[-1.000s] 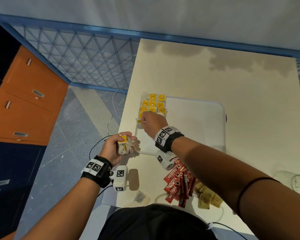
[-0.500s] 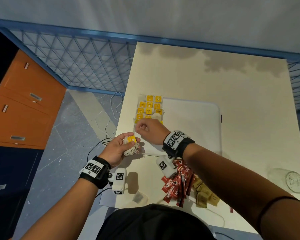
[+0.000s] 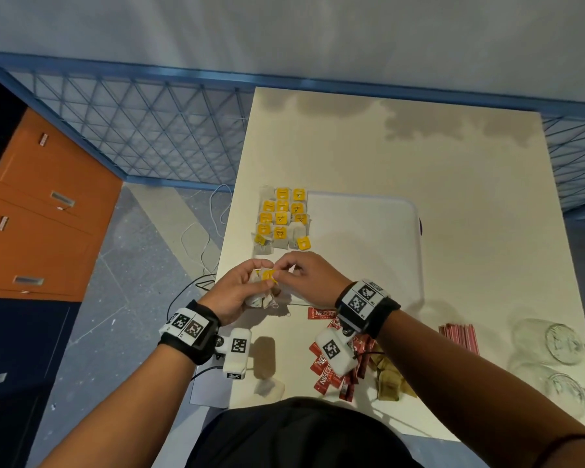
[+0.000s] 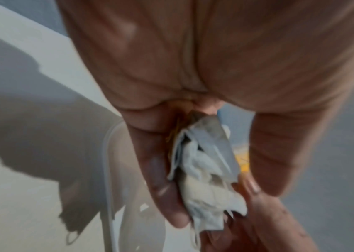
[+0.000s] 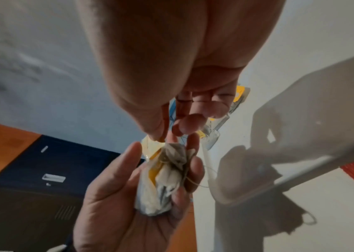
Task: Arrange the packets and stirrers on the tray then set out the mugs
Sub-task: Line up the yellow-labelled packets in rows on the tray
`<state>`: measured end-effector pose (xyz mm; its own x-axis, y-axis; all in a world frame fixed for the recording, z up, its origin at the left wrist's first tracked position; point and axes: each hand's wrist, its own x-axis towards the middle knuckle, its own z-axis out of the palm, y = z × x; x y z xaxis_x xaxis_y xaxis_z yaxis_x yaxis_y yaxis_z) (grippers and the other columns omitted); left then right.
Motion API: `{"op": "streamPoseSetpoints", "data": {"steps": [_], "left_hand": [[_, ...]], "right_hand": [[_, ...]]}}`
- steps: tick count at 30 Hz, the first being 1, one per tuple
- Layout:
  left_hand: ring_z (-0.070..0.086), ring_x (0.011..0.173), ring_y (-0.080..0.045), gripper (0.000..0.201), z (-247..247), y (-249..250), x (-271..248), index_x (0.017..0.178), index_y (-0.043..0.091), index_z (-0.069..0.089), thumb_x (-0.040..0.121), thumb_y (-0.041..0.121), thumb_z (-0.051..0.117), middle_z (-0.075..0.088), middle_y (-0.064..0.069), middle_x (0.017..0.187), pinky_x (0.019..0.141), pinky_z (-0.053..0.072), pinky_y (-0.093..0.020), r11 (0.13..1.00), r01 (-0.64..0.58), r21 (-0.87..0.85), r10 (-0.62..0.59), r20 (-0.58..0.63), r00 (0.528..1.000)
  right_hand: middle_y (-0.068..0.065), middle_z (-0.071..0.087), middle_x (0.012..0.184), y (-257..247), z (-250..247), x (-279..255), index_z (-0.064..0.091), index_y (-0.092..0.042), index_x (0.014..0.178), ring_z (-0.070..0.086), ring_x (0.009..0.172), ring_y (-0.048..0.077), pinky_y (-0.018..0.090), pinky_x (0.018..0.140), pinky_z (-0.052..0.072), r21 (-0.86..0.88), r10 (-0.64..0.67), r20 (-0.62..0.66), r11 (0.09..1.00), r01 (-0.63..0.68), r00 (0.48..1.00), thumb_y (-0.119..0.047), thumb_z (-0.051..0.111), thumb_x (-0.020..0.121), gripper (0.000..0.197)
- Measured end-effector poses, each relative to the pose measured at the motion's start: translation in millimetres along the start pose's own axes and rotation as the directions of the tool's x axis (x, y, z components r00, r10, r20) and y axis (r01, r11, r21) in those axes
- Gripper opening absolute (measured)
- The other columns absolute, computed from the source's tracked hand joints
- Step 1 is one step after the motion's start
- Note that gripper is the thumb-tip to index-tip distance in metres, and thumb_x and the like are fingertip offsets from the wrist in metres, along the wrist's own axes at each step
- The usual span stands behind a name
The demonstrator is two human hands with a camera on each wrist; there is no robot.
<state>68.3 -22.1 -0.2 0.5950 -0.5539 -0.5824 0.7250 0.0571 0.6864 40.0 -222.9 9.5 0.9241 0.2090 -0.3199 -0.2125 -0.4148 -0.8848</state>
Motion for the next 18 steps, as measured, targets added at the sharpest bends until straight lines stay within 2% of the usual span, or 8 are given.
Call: {"op": "streamPoseSetpoints", "data": {"steps": [3,6,7,9,10,12,15,18], "left_hand": [[0.070,0.076,-0.028,0.033,7,6,-2,0.111,0.007,0.060,0.087,0.029,0.059,0.067,-0.016,0.093,0.062,0.058,-0.038,0.994,0.049,-0.093,-0.048,0.014,0.999],[0.067,0.082,-0.035,0.046,8,6,-1,0.115,0.007,0.062,0.091,0.045,0.050,0.067,-0.017,0.098,0.067,0.056,-0.040,0.986,0.097,-0.135,-0.091,0.049,0.995],[0.066,0.083,-0.036,0.049,9,5,1,0.120,0.006,0.060,0.093,0.045,0.049,0.065,-0.018,0.101,0.066,0.055,-0.040,0.985,0.100,-0.142,-0.093,0.056,0.994],[0.066,0.080,-0.035,0.046,12,3,3,0.124,0.003,0.057,0.096,0.039,0.050,0.063,-0.019,0.103,0.061,0.055,-0.037,0.987,0.084,-0.139,-0.078,0.050,0.996],[0.066,0.077,-0.034,0.040,14,2,3,0.120,0.002,0.058,0.098,0.034,0.050,0.062,-0.019,0.102,0.058,0.054,-0.035,0.990,0.067,-0.124,-0.062,0.043,0.997],[0.065,0.073,-0.033,0.028,17,0,5,0.112,0.001,0.058,0.097,0.024,0.052,0.061,-0.019,0.101,0.053,0.050,-0.030,0.996,0.025,-0.081,-0.021,0.050,0.999],[0.063,0.070,-0.031,0.026,21,-2,6,0.110,0.000,0.056,0.094,0.020,0.052,0.062,-0.017,0.097,0.052,0.045,-0.028,0.999,-0.010,-0.032,0.012,0.067,0.998],[0.064,0.071,-0.030,0.044,26,-1,6,0.115,-0.003,0.057,0.091,0.033,0.063,0.063,-0.018,0.094,0.060,0.047,-0.033,0.999,-0.031,-0.023,0.032,0.062,0.998]], "right_hand": [[-0.009,0.070,0.086,-5,-4,-6,0.073,-0.021,0.094,0.062,0.076,0.018,0.035,0.076,0.051,0.127,0.040,-0.035,0.991,-0.035,0.999,-0.026,0.065,0.098,0.010],[-0.013,0.069,0.081,-9,-10,-16,0.073,-0.013,0.093,0.060,0.071,0.009,0.026,0.073,0.047,0.262,0.056,-0.057,0.964,-0.039,0.997,-0.017,0.066,0.098,0.009],[-0.011,0.070,0.087,-9,-12,-19,0.073,-0.009,0.093,0.063,0.077,0.005,0.024,0.078,0.047,0.300,0.048,-0.069,0.954,-0.025,0.997,-0.014,0.066,0.097,0.009],[-0.004,0.071,0.107,-7,-14,-23,0.074,-0.002,0.090,0.065,0.104,0.002,0.027,0.097,0.046,0.352,0.025,-0.095,0.936,0.010,0.995,-0.010,0.067,0.096,0.012],[-0.003,0.070,0.113,-6,-15,-25,0.074,0.000,0.089,0.062,0.116,0.003,0.030,0.105,0.043,0.372,0.015,-0.105,0.928,0.025,0.994,-0.009,0.067,0.096,0.013],[-0.002,0.070,0.121,-6,-16,-27,0.074,-0.002,0.089,0.057,0.128,0.005,0.033,0.113,0.039,0.411,0.022,-0.120,0.911,0.030,0.993,-0.009,0.067,0.096,0.012],[-0.003,0.071,0.122,-5,-17,-30,0.077,-0.015,0.088,0.063,0.122,0.010,0.035,0.111,0.043,0.470,0.061,-0.139,0.882,0.012,0.988,-0.012,0.068,0.096,0.013],[-0.004,0.076,0.109,-5,-14,-33,0.077,-0.015,0.094,0.070,0.098,0.005,0.025,0.093,0.051,0.481,0.112,-0.178,0.877,-0.013,0.978,-0.011,0.069,0.096,0.009]]}}
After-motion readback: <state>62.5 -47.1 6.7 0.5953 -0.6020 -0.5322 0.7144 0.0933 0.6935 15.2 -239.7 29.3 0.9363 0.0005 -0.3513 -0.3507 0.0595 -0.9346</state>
